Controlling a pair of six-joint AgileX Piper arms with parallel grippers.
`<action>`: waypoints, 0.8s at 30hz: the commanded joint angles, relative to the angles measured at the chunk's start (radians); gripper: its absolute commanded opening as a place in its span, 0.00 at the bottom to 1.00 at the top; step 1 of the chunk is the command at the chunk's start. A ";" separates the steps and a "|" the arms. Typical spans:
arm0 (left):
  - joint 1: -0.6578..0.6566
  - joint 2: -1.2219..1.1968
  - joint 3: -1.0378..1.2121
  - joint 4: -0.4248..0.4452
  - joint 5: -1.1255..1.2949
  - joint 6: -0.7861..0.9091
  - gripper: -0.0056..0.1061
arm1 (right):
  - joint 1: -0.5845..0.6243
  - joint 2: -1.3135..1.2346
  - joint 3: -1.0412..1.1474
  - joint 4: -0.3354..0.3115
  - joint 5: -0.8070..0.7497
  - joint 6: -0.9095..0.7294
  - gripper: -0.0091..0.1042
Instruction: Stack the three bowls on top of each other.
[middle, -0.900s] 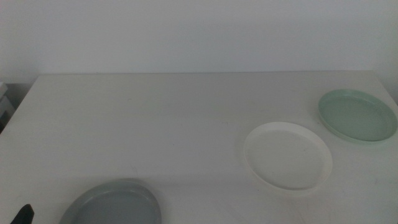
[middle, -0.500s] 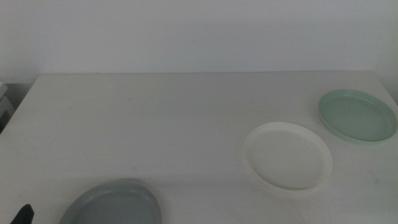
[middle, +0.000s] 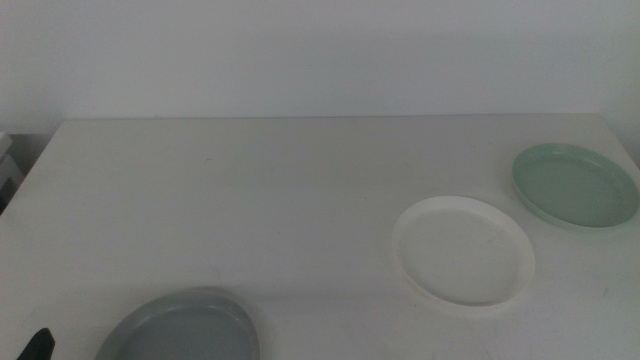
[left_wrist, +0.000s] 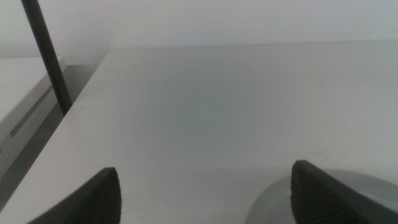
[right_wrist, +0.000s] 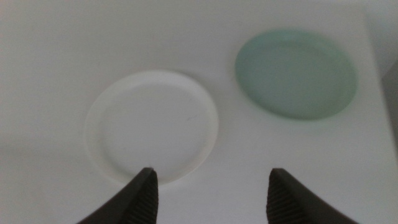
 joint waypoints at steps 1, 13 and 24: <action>0.001 -0.013 -0.004 -0.007 -0.082 -0.013 0.99 | 0.003 0.116 -0.140 0.028 0.053 0.027 0.48; 0.001 -0.013 -0.004 -0.007 -0.082 -0.013 0.99 | 0.003 0.493 -0.346 0.100 0.091 0.039 0.48; 0.001 -0.013 -0.004 -0.007 -0.082 -0.013 0.99 | 0.001 0.799 -0.348 0.021 -0.023 0.039 0.66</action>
